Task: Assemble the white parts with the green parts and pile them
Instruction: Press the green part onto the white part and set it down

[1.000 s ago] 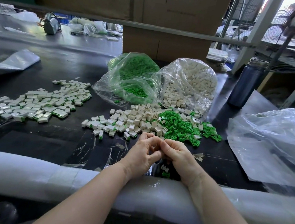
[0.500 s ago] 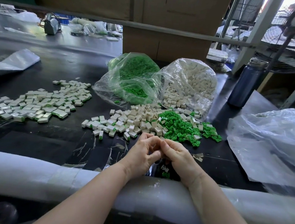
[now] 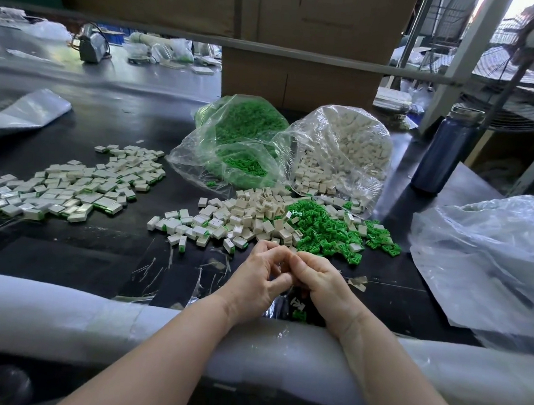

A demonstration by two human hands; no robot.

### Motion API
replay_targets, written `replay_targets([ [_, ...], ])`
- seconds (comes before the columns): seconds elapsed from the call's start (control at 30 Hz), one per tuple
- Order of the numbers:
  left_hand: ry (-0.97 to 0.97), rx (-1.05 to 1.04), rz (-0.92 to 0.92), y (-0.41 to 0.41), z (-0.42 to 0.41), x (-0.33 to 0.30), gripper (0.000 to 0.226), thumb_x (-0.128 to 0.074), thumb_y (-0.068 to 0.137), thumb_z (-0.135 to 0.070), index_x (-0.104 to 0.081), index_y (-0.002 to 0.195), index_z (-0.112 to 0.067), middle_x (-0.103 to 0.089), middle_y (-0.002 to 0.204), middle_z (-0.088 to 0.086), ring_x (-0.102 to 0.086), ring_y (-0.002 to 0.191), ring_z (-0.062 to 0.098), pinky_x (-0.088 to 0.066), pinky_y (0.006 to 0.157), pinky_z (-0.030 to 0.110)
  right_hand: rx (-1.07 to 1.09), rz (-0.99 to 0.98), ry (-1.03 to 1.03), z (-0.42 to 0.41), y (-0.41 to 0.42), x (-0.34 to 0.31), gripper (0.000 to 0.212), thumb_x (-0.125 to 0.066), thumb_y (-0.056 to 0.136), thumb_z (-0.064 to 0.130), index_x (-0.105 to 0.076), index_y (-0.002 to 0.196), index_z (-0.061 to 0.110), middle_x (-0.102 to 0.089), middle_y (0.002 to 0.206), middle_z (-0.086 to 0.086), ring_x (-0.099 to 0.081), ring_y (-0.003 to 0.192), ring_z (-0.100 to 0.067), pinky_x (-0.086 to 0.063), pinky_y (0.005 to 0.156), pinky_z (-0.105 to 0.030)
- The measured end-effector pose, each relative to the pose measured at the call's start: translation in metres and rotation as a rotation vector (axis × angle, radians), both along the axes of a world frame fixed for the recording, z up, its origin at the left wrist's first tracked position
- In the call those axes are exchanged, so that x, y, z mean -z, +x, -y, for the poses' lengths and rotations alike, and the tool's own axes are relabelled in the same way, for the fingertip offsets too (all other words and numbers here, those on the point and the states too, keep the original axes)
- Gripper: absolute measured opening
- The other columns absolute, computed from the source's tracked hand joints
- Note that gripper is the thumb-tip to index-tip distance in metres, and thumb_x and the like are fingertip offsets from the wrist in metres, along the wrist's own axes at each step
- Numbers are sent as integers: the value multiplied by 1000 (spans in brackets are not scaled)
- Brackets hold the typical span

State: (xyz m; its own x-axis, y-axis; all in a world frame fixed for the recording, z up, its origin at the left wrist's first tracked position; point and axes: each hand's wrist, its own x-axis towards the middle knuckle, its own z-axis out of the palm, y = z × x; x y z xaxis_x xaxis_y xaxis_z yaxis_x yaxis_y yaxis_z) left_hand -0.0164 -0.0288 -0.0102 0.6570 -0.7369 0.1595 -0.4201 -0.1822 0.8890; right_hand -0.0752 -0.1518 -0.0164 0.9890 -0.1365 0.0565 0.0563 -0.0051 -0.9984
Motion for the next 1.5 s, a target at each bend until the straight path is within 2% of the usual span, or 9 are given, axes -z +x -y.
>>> replay_targets([
  [0.2,-8,2,4,0,0,1,22,-56,88,-6,-55,84,-28,-39,98,-6,-46,75,3,-45,80,16,-4,1,-9,-1,-1,-1,25,-37,97,7,-55,79,5,-60,56,10,-54,55,1,-43,54,-13],
  [0.3,-18,-6,21,0,1,1,18,-56,87,-4,-57,87,-22,-39,98,-4,-46,73,3,-43,76,10,2,-2,5,-1,-1,-2,24,-39,97,8,-56,80,3,-59,60,8,-54,56,-2,-44,55,-15],
  [0.43,-19,-6,25,0,1,1,16,-56,87,-3,-57,89,-19,-39,100,-2,-46,74,5,-43,76,9,13,-6,8,-1,-1,-2,21,-40,96,8,-56,85,-1,-55,66,-1,-54,58,-4,-44,56,-16],
  [0.6,-24,5,20,-1,0,0,17,-56,88,-3,-56,88,-20,-39,101,-1,-46,74,4,-41,75,7,15,-22,14,-1,-1,-3,22,-40,96,8,-56,83,1,-57,64,2,-54,58,-4,-44,56,-16],
  [0.8,-18,8,16,0,0,0,24,-56,88,-5,-54,85,-29,-39,99,-2,-46,75,4,-42,74,8,12,-24,7,1,-2,0,33,-40,97,13,-53,104,-16,-55,80,-11,-52,75,-17,-45,67,-24],
  [1.07,-16,17,9,-1,0,0,20,-55,88,-5,-55,86,-24,-40,101,0,-46,74,5,-43,76,9,-9,-37,34,1,-2,-2,21,-40,96,11,-57,89,2,-60,66,5,-56,62,-4,-47,60,-16],
  [1.33,-20,13,19,-1,0,0,24,-55,88,-4,-53,84,-28,-37,95,-5,-44,74,6,-41,76,9,1,-4,19,-1,-2,-2,24,-38,97,6,-56,82,4,-59,59,10,-54,57,1,-44,56,-13],
  [1.5,-35,15,-4,0,0,0,25,-54,89,-4,-53,84,-28,-37,93,-5,-44,76,7,-42,78,11,-4,5,53,0,-2,-1,21,-40,97,9,-58,91,0,-60,66,5,-56,61,-2,-46,59,-14],
])
